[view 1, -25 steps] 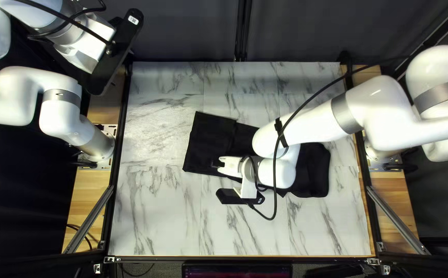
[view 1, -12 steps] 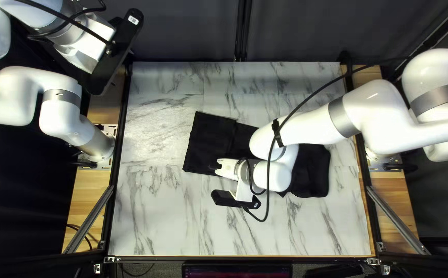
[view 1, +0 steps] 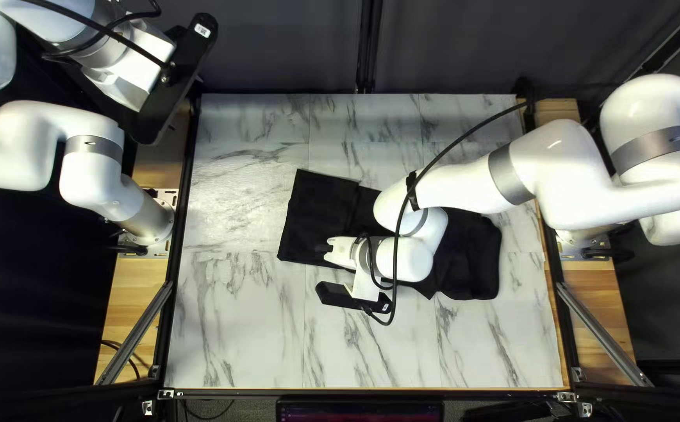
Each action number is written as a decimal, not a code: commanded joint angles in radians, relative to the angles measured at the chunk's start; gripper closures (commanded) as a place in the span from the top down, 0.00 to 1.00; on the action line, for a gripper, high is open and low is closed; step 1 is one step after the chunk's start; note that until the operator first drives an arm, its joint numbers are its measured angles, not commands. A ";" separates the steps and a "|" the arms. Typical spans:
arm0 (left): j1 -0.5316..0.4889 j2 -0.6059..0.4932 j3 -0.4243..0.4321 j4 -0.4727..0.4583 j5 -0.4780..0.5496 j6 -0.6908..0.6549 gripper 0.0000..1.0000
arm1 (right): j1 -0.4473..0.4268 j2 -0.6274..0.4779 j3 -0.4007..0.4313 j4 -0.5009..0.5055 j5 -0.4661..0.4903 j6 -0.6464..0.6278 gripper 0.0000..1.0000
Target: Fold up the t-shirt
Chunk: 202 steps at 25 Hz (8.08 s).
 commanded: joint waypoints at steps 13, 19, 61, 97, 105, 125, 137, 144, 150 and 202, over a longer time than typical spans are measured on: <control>0.000 0.000 0.000 0.000 0.000 0.000 1.00 | 0.021 -0.167 0.104 0.029 0.095 -0.044 0.00; 0.000 0.000 0.000 0.000 0.000 0.000 1.00 | 0.017 -0.219 0.145 0.052 0.109 -0.096 0.00; 0.000 0.000 0.000 0.000 0.000 0.000 1.00 | 0.017 -0.165 0.232 -0.100 -0.017 0.087 1.00; 0.000 0.000 0.000 0.000 0.000 0.000 1.00 | 0.060 0.012 -0.005 -0.185 -0.007 0.342 1.00; 0.000 0.000 0.000 0.000 0.000 0.000 1.00 | 0.091 -0.024 0.019 -0.143 0.024 0.312 1.00; 0.000 0.000 0.000 0.000 0.000 0.000 1.00 | -0.181 -0.227 0.227 -0.227 -0.099 -0.058 1.00; 0.000 0.000 0.000 0.000 0.000 0.000 1.00 | -0.206 -0.161 0.206 -0.297 -0.142 -0.036 1.00; 0.000 0.000 0.000 0.000 0.000 0.000 1.00 | -0.201 -0.111 0.175 -0.322 -0.165 0.011 1.00; 0.000 0.000 0.000 0.000 0.000 0.000 1.00 | -0.213 -0.076 0.154 -0.353 -0.189 0.050 1.00; 0.000 0.000 0.000 0.000 0.000 0.000 1.00 | -0.216 -0.031 0.099 -0.415 -0.174 0.151 0.98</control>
